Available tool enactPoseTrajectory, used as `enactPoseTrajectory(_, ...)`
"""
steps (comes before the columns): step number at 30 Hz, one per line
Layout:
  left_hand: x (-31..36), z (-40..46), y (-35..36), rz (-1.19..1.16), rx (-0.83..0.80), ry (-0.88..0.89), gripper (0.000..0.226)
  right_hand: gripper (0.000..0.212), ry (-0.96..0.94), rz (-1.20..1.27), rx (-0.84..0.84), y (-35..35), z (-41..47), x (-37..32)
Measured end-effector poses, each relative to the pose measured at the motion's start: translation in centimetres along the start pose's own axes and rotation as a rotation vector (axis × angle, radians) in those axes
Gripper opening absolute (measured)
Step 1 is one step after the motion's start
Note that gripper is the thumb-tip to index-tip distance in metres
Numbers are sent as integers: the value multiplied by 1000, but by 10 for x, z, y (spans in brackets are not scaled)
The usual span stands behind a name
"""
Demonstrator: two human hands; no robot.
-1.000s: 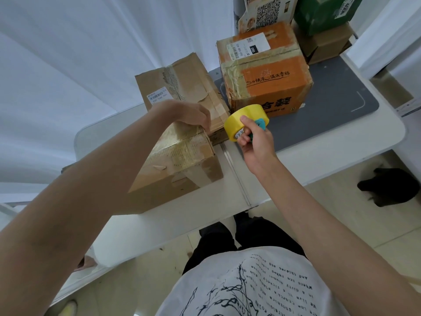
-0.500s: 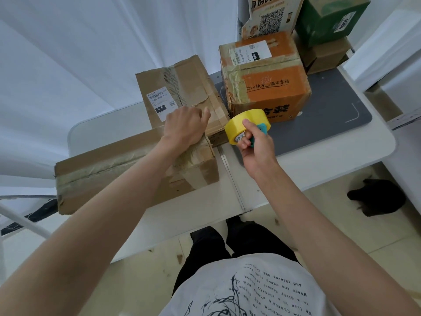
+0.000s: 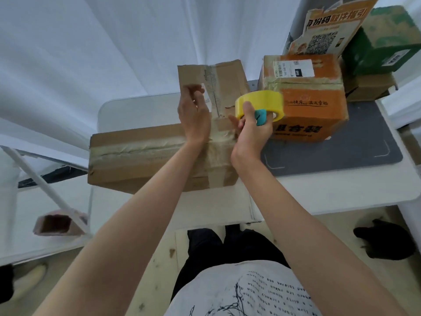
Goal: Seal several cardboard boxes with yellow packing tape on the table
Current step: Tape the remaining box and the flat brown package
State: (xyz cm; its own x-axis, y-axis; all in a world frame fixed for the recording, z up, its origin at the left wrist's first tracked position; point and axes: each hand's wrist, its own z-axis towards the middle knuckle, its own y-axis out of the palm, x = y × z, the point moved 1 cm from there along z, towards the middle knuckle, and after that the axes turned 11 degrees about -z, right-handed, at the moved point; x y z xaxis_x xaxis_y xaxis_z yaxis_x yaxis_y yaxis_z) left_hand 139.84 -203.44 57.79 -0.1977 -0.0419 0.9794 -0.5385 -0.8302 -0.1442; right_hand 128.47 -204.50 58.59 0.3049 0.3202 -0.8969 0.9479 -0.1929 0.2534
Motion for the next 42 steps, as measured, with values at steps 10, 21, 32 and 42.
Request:
enactPoseTrajectory(10,-37,27,-133,802,-212,84,53,24,-270,-183,-28,22,3,20)
enactPoseTrajectory(21,-33,60,-234,549,-133,-576,106,14,-146,-124,-93,13,15,13)
enactPoseTrajectory(32,-48,55,-230,750,-84,-309,77,19,186,157,-86,5,24,8)
enactPoseTrajectory(42,6,-27,-9,862,-693,134,86,27,233,217,-130,-13,36,-9)
